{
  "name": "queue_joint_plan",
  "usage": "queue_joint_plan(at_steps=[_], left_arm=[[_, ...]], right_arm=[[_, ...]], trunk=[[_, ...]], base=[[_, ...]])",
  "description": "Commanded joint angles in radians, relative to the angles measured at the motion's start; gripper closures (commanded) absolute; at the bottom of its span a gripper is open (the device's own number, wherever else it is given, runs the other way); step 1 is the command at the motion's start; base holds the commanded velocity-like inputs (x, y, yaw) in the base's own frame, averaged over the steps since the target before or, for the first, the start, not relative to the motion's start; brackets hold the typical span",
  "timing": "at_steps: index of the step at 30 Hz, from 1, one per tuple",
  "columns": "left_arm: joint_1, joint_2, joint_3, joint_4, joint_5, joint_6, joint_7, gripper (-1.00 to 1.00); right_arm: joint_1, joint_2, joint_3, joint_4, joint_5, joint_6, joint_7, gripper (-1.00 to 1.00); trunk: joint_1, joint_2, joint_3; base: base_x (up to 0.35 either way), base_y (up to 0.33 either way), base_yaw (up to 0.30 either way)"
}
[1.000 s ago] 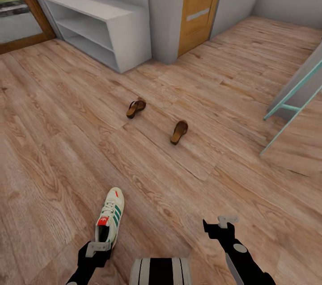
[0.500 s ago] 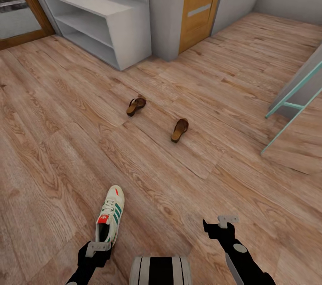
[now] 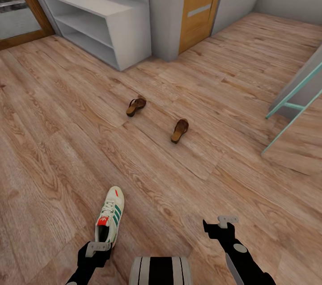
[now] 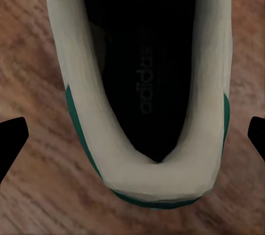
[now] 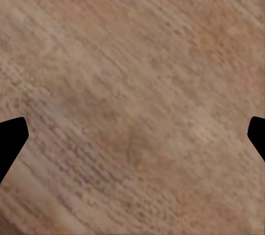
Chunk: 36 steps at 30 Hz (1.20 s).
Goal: Pick up the two gym shoes and the two sandals from the corridor floor and place them onto the hallstand (shoe rack) in the corridor, making sure they are on the rack and not on the floor. Arrange them so the two gym shoes are next to each other and the two sandals are next to each other.
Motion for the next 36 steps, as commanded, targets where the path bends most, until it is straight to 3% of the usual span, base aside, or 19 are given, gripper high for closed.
queue_joint_plan(at_steps=[1,21,22,36], left_arm=[[0.0,0.0,0.0,0.001,-0.003,-0.003,-0.001,-1.0],[0.0,0.0,0.0,0.001,-0.003,-0.004,0.0,-1.0],[0.0,0.0,0.0,0.001,-0.003,-0.004,0.001,1.0],[0.0,0.0,0.001,0.001,-0.002,-0.004,0.001,1.0]], right_arm=[[0.0,0.0,0.0,-0.001,-0.001,0.002,0.0,-1.0],[0.0,0.001,-0.001,-0.001,-0.001,0.002,0.0,-1.0],[0.0,0.001,-0.001,-0.001,-0.001,0.002,0.0,-1.0],[0.0,0.001,-0.001,-0.001,-0.001,0.002,0.0,-1.0]], trunk=[[0.0,0.0,-0.001],[0.0,0.0,-0.001],[0.0,0.0,-0.001],[0.0,0.0,-0.001]], base=[[0.027,0.0,0.0],[0.027,0.0,0.0],[0.0,0.0,0.0],[0.0,0.0,0.0]])
